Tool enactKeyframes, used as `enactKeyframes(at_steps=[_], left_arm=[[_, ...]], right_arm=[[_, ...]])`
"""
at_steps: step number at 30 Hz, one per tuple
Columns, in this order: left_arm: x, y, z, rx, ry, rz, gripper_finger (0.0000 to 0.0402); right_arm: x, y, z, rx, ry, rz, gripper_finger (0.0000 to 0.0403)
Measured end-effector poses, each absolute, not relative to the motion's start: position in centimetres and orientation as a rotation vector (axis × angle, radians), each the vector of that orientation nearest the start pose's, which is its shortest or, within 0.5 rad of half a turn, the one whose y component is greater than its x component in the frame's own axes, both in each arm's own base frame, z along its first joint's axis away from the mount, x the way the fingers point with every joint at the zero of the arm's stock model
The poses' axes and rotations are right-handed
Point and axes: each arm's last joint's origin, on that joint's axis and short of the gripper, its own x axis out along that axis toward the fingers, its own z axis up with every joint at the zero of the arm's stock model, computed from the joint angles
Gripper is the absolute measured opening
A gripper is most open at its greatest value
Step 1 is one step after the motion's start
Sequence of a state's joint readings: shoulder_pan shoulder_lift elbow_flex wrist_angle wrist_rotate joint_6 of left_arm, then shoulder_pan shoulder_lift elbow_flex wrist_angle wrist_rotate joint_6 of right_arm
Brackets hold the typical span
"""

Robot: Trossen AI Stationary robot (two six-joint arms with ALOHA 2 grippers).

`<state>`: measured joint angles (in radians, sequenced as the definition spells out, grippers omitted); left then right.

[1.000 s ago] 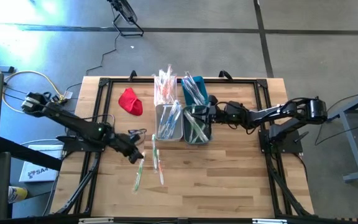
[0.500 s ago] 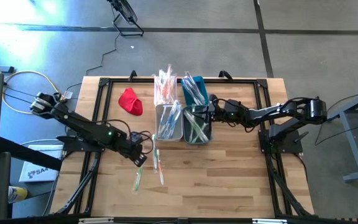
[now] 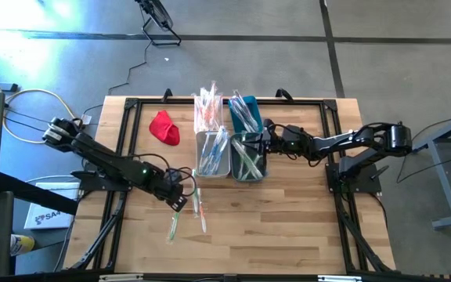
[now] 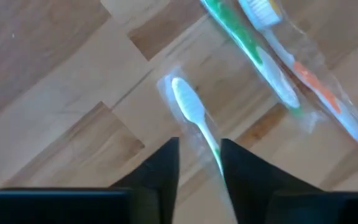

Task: Pick & Place Toothbrushes
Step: Put the green toothbrush into the blue bin

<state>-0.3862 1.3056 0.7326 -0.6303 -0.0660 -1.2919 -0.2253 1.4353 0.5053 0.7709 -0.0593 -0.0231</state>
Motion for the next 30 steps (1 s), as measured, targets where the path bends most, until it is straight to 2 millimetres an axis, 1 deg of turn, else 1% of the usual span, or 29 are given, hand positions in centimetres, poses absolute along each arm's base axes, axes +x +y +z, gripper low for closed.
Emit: enactKeyframes(at_steps=[4,8,11,17,22,30], left_arm=[[21.1,-8.3,17.9,-0.847,1.143,0.549,0.0156],[21.4,-8.4,16.9,-0.849,1.169,0.597,0.0177],[21.7,-8.6,16.1,-0.839,1.193,0.614,0.0179],[22.7,-9.0,15.0,-0.844,1.181,0.601,0.0179],[22.9,-9.1,14.0,-0.822,1.218,0.628,0.0179],[22.8,-9.0,13.7,-0.814,1.241,0.639,0.0179]], right_arm=[[26.8,-6.0,18.9,0.001,0.166,-0.164,0.0007],[26.8,-6.0,18.9,0.001,0.166,-0.164,0.0007],[26.8,-6.0,18.9,0.001,0.166,-0.164,0.0007],[26.8,-6.0,18.9,0.001,0.166,-0.164,0.0007],[26.8,-6.0,18.8,0.002,0.172,-0.164,0.0007],[26.8,-6.0,18.8,0.001,0.172,-0.168,0.0007]])
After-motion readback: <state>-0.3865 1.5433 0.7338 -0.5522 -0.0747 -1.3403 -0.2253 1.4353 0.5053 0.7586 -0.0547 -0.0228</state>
